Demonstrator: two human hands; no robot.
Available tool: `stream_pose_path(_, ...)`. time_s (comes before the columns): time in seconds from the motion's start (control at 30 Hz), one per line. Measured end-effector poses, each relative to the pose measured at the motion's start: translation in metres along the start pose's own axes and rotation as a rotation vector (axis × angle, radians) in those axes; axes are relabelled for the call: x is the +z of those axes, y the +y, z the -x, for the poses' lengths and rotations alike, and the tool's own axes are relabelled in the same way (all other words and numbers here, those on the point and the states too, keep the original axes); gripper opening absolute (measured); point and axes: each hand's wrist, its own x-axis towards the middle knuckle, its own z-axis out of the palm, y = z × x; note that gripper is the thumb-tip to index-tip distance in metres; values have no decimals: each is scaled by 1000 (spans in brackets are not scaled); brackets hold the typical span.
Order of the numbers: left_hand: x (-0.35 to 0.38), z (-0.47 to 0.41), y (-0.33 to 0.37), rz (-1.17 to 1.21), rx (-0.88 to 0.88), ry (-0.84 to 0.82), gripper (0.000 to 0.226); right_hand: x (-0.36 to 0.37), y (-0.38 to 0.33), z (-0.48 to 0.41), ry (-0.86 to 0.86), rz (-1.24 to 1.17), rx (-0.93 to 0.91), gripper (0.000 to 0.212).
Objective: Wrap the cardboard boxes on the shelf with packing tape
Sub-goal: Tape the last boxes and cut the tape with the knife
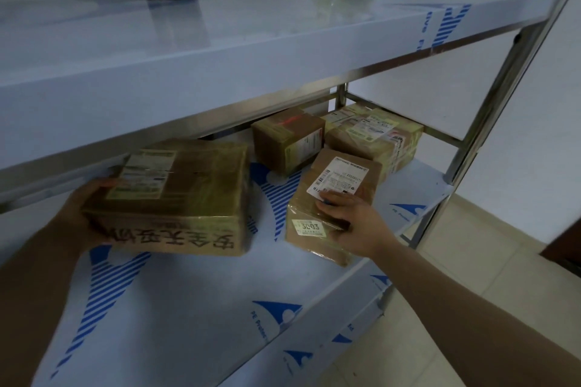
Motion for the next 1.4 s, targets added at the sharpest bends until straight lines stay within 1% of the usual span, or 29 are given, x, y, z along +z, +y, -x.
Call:
stream_pose_path(0.1, -7, 6, -6, -9, 0, 17, 34, 3, -7, 0, -9, 79, -12, 60)
stream_pose_path(0.2, 23, 6, -22, 51, -2, 77, 31, 3, -10, 5, 30, 44, -18, 59)
stream_pose_path(0.33, 60, 3, -32, 149, -61, 148, 25, 3, -13, 15, 49, -11, -19, 56)
stream_pose_path(0.43, 85, -4, -36, 197, -57, 159, 30, 6, -15, 24, 51, -17, -22, 57)
stream_pose_path(0.5, 105, -7, -36, 229, -48, 167, 27, 6, -16, 26, 47, -10, -19, 59)
stream_pose_path(0.57, 120, -11, -41, 273, -69, 195, 32, 4, -16, 26, 16, 11, -7, 60)
stream_pose_path(0.6, 127, -11, -44, 282, -74, 183, 37, 4, -16, 25, 4, 19, -3, 60)
stream_pose_path(0.7, 128, -23, -59, 240, -118, 185, 63, 6, -16, 24, 18, -14, 1, 60)
stream_pose_path(0.73, 124, -28, -62, 238, -145, 187, 68, 8, -16, 24, 28, -31, 2, 60)
stream_pose_path(0.77, 122, -28, -60, 201, -139, 186, 66, 8, -17, 22, 32, -39, 9, 60)
stream_pose_path(0.8, 123, -27, -57, 105, -107, 235, 61, 9, -19, 20, 36, -30, 14, 61)
stream_pose_path(0.83, 121, -28, -54, -98, -56, 346, 60, 10, -21, 18, 27, -4, 19, 62)
stream_pose_path(0.87, 121, -26, -51, -377, 32, 520, 59, 12, -23, 16, 11, 23, 24, 63)
stream_pose_path(0.9, 122, -20, -49, -606, 182, 692, 55, 13, -26, 13, 2, 41, 29, 65)
stream_pose_path(0.93, 129, -10, -47, -720, 424, 795, 47, 14, -28, 11, -3, 51, 38, 66)
stream_pose_path(0.97, 139, 4, -44, -742, 685, 746, 39, 15, -30, 9, -4, 55, 50, 66)
stream_pose_path(1.0, 152, 16, -46, -735, 872, 593, 34, 16, -31, 8, -2, 54, 60, 67)
stream_pose_path(1.03, 170, 32, -48, -718, 926, 412, 33, 15, -31, 7, 1, 53, 65, 68)
stream_pose_path(1.07, 181, 37, -61, -729, 919, 235, 34, 15, -31, 6, 2, 55, 68, 68)
stream_pose_path(1.1, 196, 46, -70, -758, 824, 96, 38, 14, -31, 6, 0, 57, 71, 69)
stream_pose_path(1.13, 208, 49, -83, -751, 646, 14, 46, 14, -32, 6, -7, 52, 73, 69)
stream_pose_path(1.17, 220, 53, -94, -703, 429, -30, 54, 12, -34, 6, -13, 39, 70, 70)
stream_pose_path(1.2, 230, 54, -105, -643, 270, -30, 58, 12, -35, 7, -27, 32, 66, 73)
stream_pose_path(1.23, 238, 54, -113, -607, 185, -4, 52, 12, -38, 8, -41, 38, 58, 76)
stream_pose_path(1.3, 249, 50, -123, -571, 178, 95, 35, 11, -38, 9, -50, 63, 43, 86)
stream_pose_path(1.33, 252, 47, -123, -553, 186, 128, 30, 9, -37, 9, -55, 63, 30, 86)
stream_pose_path(1.4, 255, 42, -117, -537, 177, 153, 29, 4, -37, 7, -110, 16, -1, 74)
